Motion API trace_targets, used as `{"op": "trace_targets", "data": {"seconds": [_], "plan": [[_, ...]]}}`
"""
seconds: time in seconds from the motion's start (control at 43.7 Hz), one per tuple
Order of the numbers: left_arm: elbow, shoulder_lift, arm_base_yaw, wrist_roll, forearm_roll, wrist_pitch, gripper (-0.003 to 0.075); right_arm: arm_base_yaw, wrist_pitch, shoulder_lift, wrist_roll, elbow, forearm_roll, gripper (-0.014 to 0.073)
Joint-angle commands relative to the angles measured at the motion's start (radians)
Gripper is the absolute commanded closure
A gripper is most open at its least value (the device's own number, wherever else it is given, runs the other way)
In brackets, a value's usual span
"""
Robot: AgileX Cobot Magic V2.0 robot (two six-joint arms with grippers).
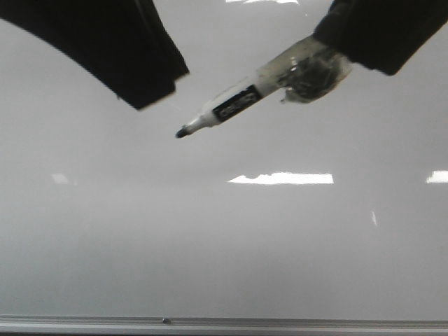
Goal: Write number 4 on whiteboard
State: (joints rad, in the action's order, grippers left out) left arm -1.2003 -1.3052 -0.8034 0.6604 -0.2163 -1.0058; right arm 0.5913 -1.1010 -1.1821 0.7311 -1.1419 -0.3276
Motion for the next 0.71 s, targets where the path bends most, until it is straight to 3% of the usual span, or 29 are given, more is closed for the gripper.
{"op": "trace_targets", "data": {"seconds": [0.0, 0.137, 0.343, 0.526, 0.686], "plan": [[-0.034, 0.082, 0.052, -0.046, -0.011, 0.032, 0.0227, -0.001, -0.02, 0.04, -0.145, -0.078, 0.112, 0.0615], [-0.034, 0.151, 0.155, -0.124, -0.011, 0.028, 0.0227, -0.049, -0.105, 0.072, -0.366, -0.125, 0.255, 0.0615], [-0.025, 0.23, 0.306, -0.224, -0.011, 0.028, 0.0227, -0.191, -0.066, 0.207, -0.528, -0.053, 0.27, 0.0615], [-0.025, 0.241, 0.362, -0.227, -0.011, 0.028, 0.0227, -0.287, 0.176, 0.372, -0.628, 0.129, 0.27, 0.0615], [-0.025, 0.241, 0.365, -0.227, -0.011, 0.031, 0.0227, -0.296, 0.463, 0.459, -0.65, 0.306, 0.265, 0.0615]]}}
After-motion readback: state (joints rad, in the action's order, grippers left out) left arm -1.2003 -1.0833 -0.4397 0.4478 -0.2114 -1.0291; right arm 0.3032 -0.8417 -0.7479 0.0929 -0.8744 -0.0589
